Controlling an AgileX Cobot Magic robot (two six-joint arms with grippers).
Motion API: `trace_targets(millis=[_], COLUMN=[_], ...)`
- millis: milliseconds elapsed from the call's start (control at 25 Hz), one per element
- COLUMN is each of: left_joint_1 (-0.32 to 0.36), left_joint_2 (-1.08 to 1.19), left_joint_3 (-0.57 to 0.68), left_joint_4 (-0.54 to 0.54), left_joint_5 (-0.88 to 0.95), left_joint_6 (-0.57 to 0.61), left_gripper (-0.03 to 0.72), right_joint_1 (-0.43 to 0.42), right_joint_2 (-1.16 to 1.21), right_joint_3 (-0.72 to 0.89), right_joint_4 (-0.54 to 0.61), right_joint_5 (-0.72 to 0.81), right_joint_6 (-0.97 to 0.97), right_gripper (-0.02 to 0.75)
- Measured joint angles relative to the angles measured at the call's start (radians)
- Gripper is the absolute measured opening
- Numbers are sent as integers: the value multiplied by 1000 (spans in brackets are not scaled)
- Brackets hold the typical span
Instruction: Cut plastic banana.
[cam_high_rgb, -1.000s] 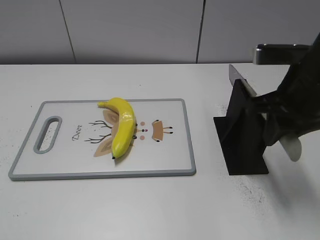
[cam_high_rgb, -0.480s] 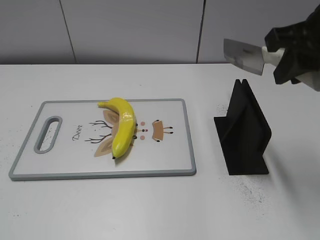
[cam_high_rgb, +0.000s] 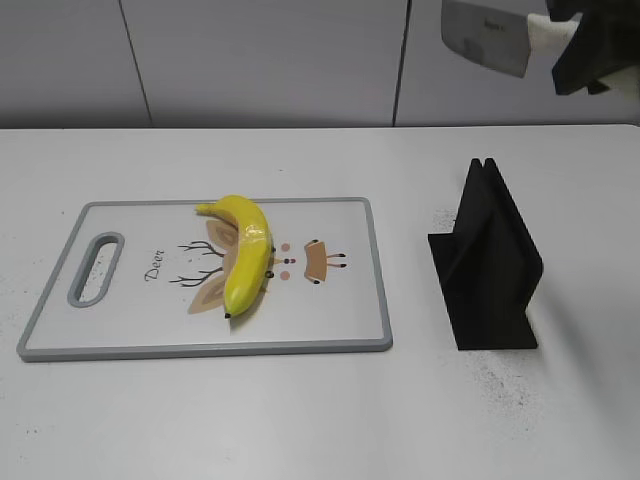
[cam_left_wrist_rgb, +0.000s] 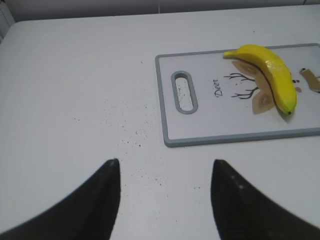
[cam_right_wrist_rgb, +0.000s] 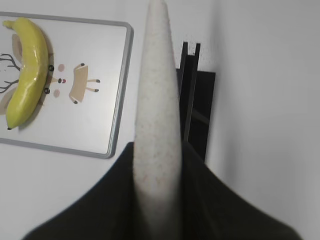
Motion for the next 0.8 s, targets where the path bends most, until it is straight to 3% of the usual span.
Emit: trace_targets(millis=[280,520,680,800], left_joint_1=[0,0,0,0], left_joint_2=[92,364,585,749], left_joint_3=[-83,-175,-272,-362], left_joint_4=[-2,-16,-69,-142], left_joint_5=[-119,-240,-301,-330], left_joint_6=[0,21,121,213], left_gripper=[552,552,552,552], right_joint_1=[0,0,0,-5], right_joint_2=[5,89,194,278], right_joint_3=[-143,-256,-322,-391], right_joint_4=[-104,-86,-67,14], right_joint_5=[0,0,4,42], right_joint_6=[-63,-320,-501,-632], right_gripper=[166,166,166,166])
